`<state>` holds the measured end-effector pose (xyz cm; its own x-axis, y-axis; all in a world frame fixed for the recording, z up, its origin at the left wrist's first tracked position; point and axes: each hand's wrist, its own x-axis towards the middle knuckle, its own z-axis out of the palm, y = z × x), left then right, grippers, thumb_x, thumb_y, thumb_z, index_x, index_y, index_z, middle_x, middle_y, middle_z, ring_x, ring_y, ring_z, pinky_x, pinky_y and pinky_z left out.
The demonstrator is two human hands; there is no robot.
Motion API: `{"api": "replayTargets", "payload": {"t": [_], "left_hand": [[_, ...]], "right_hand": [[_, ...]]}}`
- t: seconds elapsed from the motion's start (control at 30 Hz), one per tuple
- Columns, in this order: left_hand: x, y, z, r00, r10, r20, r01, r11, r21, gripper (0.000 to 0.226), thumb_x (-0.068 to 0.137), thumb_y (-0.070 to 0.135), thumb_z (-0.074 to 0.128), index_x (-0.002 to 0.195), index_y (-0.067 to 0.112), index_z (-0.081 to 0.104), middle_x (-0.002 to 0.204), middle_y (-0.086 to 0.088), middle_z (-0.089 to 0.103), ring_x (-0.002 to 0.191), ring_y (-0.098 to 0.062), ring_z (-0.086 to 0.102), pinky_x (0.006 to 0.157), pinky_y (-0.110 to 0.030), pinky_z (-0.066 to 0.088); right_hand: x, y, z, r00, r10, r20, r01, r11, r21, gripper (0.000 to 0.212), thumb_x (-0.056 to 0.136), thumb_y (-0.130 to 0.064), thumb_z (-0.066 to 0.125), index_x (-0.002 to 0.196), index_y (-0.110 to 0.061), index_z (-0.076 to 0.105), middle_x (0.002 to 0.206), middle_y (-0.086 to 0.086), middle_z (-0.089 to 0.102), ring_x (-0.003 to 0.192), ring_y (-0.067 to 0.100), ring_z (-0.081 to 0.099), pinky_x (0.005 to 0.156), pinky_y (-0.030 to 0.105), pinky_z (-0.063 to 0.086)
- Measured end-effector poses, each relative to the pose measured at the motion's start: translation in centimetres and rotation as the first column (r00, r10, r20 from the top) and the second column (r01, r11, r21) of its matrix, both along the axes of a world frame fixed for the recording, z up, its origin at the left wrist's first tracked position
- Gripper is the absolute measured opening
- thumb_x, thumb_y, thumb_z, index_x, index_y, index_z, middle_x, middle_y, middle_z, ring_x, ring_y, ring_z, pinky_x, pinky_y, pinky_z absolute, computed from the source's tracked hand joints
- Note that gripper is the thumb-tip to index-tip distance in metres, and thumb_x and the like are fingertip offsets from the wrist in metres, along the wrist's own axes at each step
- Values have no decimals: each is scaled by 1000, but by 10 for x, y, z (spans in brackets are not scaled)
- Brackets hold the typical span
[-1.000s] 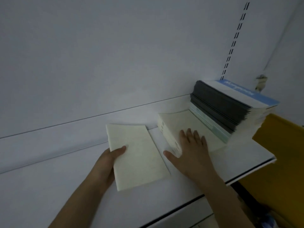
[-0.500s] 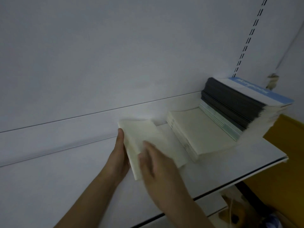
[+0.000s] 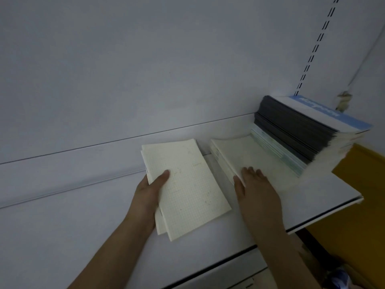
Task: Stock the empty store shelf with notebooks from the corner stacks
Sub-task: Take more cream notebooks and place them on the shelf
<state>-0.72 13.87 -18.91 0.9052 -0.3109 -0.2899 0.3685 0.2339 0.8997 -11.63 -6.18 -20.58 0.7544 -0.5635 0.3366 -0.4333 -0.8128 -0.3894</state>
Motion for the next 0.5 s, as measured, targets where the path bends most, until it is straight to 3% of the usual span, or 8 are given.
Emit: {"api": "replayTargets", "payload": {"t": [0.07, 0.1, 0.2, 0.3, 0.33, 0.4, 0.43, 0.5], "left_hand": [[0, -1, -1, 1000, 4, 19, -5, 1000, 31, 32, 91, 29, 65, 120, 16, 63, 106, -6, 75, 97, -27, 72, 92, -49, 54], [0, -2, 0, 1000, 6, 14, -6, 999, 34, 33, 92, 32, 63, 121, 16, 63, 105, -6, 75, 96, -27, 72, 91, -49, 54], [0, -5, 4, 997, -12, -75, 8, 999, -46, 45, 94, 49, 52, 121, 15, 63, 107, -8, 75, 98, -27, 71, 91, -46, 53], [-3, -5, 7, 991, -86, -100, 76, 991, -106, 54, 92, 53, 50, 125, 11, 61, 115, -14, 71, 107, -31, 68, 97, -47, 49], [-3, -3, 7, 993, -89, -72, 82, 992, -93, 47, 94, 41, 55, 126, 8, 60, 115, -16, 71, 106, -33, 68, 96, -47, 51], [-4, -1, 6, 997, -69, -25, 67, 994, -85, 35, 93, 17, 59, 126, 5, 59, 114, -18, 71, 103, -35, 69, 88, -45, 56], [-4, 0, 7, 998, -68, -11, 67, 992, -105, 35, 92, 12, 59, 126, 6, 59, 114, -18, 70, 103, -35, 69, 86, -45, 57], [-7, 0, 10, 997, -76, 32, 79, 987, -138, 34, 91, 12, 60, 125, 10, 60, 116, -15, 71, 104, -33, 68, 89, -46, 54]], "right_hand": [[-2, 19, 7, 984, 7, 178, -4, 1000, -19, 37, 100, -29, 46, 107, 0, 68, 99, 18, 72, 88, 29, 71, 77, 37, 57], [-4, 30, 15, 970, 34, 240, -40, 999, 23, 36, 101, -28, 46, 107, -1, 68, 94, 14, 73, 80, 24, 71, 72, 32, 58], [-4, 67, 26, 969, 111, 223, -139, 984, 113, 50, 101, -40, 31, 126, -9, 61, 121, 6, 67, 108, 18, 65, 94, 27, 48], [0, 107, 15, 916, 387, 107, -400, 904, 152, 62, 99, -50, 15, 137, -17, 50, 145, 1, 49, 137, 14, 40, 114, 28, 29], [1, 112, 11, 882, 462, 93, -471, 865, 175, 60, 98, -49, 18, 138, -18, 49, 148, 0, 45, 140, 13, 34, 117, 30, 25], [3, 105, 12, 855, 486, 178, -512, 846, 151, 48, 97, -40, 29, 126, -17, 59, 138, -2, 55, 131, 10, 44, 113, 35, 32], [3, 95, 16, 863, 442, 245, -483, 863, 144, 42, 96, -38, 33, 119, -18, 62, 130, -4, 59, 123, 8, 49, 108, 35, 38], [7, 70, 27, 893, 295, 340, -363, 919, 154, 41, 97, -39, 38, 127, -19, 56, 133, -5, 54, 124, 6, 46, 108, 33, 39]]}}
